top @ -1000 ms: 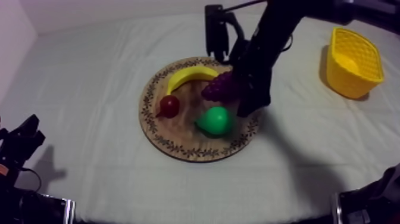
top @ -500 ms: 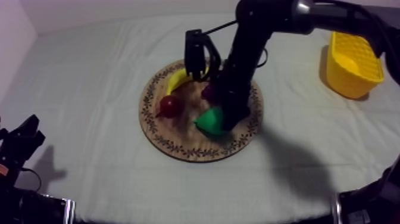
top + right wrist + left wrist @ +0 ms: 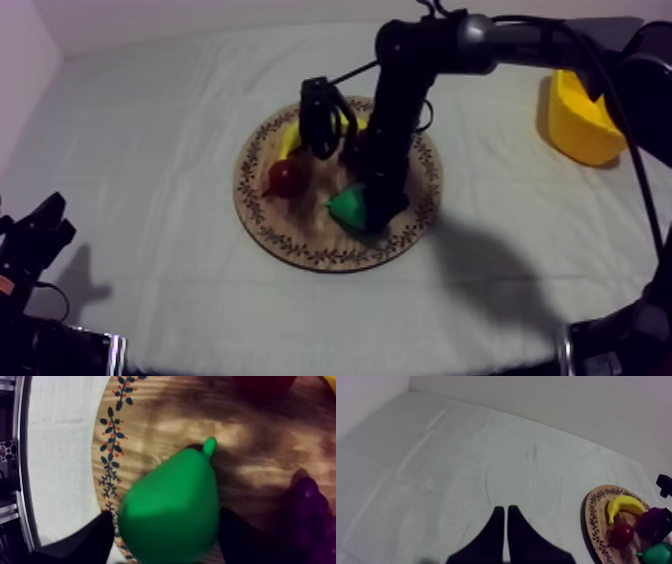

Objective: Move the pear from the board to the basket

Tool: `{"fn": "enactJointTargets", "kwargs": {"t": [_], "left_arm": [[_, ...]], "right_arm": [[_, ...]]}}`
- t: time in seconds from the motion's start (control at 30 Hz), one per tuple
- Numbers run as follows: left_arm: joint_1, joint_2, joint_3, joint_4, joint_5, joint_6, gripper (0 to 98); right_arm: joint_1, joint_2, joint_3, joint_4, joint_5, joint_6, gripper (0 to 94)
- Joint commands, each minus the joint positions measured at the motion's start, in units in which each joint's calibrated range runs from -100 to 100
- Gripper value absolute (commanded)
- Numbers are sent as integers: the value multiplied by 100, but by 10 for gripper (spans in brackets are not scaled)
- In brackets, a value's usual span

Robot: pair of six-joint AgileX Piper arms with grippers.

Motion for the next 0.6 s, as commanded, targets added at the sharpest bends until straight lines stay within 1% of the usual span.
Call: {"fn": "enactJointTargets", "kwargs": {"t": [0.0,0.13,0.27,0.4,0.57], "left_arm": [[0,-2,-5,-1,1,-1,1],[0,-2,-5,-1,1,-1,1],[0,-2,-5,-1,1,-1,1],[0,-2,-5,-1,1,-1,1],[0,-2,-5,-1,1,-1,1]], "right_arm": [[2,11,11,-19,12,44,522],[52,-20,2,-47,78,92,447],[227,-320,-104,-71,294,137,429],[565,-876,-414,-112,501,136,430],[1179,-1529,-1011,-117,622,65,434]]}}
